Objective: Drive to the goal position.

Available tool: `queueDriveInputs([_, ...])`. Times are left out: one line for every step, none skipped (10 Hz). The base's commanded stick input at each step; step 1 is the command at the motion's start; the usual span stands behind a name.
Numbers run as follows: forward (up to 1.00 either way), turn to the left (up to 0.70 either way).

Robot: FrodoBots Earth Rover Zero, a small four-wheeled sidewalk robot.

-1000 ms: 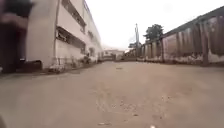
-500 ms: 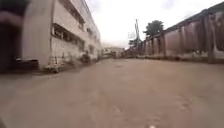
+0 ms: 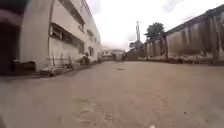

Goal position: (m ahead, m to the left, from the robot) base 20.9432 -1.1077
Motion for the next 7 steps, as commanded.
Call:
queueDriveInputs([0.7, 0.0])
queueDriveInputs([0.7, 0.0])
queueDriveInputs([0.7, 0.0])
queueDriveInputs([0.7, 0.0])
queueDriveInputs([0.7, 0.0])
queueDriveInputs([0.7, 0.0])
queueDriveInputs([0.7, 0.0])
